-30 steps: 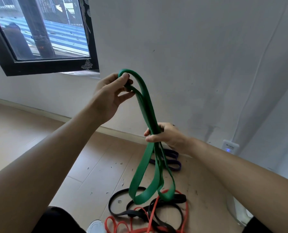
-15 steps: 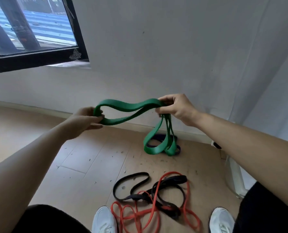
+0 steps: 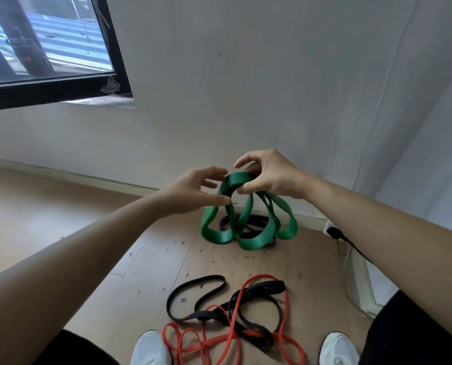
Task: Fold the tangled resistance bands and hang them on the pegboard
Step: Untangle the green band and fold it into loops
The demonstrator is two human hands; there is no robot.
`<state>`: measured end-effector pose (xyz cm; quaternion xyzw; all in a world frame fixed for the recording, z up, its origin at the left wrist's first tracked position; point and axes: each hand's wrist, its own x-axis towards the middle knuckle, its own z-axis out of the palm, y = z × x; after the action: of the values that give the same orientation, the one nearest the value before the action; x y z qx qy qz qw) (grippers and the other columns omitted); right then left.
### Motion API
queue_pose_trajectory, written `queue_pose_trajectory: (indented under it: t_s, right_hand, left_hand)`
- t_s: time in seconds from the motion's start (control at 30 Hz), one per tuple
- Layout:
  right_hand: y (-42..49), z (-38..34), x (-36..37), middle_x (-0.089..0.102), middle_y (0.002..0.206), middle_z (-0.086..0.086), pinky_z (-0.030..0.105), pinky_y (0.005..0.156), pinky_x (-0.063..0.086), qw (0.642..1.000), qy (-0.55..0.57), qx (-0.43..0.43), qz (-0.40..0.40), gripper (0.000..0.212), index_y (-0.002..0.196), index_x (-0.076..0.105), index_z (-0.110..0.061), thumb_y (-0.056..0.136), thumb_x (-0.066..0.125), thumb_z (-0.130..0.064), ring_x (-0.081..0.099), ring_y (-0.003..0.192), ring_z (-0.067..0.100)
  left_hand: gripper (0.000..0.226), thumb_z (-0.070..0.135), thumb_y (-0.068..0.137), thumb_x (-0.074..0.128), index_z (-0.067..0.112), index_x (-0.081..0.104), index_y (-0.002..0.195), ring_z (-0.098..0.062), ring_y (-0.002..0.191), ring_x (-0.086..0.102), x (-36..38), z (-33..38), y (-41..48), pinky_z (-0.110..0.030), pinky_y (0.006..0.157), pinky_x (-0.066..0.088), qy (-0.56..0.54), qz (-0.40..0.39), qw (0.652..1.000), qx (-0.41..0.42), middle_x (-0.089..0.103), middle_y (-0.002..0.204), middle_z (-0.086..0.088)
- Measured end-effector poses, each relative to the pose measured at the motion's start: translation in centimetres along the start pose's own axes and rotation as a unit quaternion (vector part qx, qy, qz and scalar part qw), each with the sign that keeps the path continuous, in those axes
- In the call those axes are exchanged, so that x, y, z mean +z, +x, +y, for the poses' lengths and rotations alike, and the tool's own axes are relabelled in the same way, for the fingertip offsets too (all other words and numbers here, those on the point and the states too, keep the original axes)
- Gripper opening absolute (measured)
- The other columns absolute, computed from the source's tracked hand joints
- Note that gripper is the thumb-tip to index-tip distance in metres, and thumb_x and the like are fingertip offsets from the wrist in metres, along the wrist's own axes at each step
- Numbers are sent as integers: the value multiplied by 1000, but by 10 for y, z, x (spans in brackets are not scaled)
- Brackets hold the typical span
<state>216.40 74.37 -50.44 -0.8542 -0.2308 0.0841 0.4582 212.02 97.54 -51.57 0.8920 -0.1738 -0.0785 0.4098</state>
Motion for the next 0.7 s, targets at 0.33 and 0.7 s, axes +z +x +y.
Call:
queue_pose_trajectory:
  t_s: [0.33,0.7]
  right_hand:
    - [-3,-3,7,69,118,5,42,104,52,995,-8,27,-91,98,157,26,-23,80,85,-18,68,111,22]
    - [-13,7,28,69,121,9,37,112,42,986,126,38,-101,45,129,65,-19,97,57,-49,62,118,18]
  left_hand:
    - [53,46,78,82,25,67,125,-12,86,70,12,14,12,-40,82,60,172,36,983,56,74,102,9]
    - [33,21,83,81,15,68,112,-19,83,76,-3,25,-4,-41,75,65,-79,79,994,-7,73,97,-3]
